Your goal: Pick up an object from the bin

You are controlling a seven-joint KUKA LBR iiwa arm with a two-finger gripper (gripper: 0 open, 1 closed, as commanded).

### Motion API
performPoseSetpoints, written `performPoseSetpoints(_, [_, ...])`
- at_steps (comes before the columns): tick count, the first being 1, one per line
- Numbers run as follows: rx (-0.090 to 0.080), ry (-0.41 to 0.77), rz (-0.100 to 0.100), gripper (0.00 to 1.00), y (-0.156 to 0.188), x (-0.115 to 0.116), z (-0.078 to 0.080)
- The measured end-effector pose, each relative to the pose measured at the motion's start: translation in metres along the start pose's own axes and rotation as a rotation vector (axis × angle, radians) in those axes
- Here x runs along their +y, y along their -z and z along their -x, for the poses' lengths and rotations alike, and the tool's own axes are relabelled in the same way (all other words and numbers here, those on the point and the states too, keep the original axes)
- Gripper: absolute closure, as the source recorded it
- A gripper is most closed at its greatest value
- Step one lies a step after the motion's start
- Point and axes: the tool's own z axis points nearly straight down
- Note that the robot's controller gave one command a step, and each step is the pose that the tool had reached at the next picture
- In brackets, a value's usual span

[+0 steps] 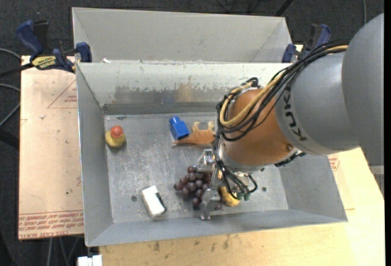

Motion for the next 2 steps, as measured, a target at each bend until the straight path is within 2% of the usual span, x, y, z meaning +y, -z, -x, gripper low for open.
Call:
performPoseSetpoints(1, [-0.007,-0.337,-0.004,1.00,0.0004,0.0089,0.0086])
performPoseSetpoints(2, [-0.007,-0.339,-0.004,1.00,0.0003,0.0086,0.0086])
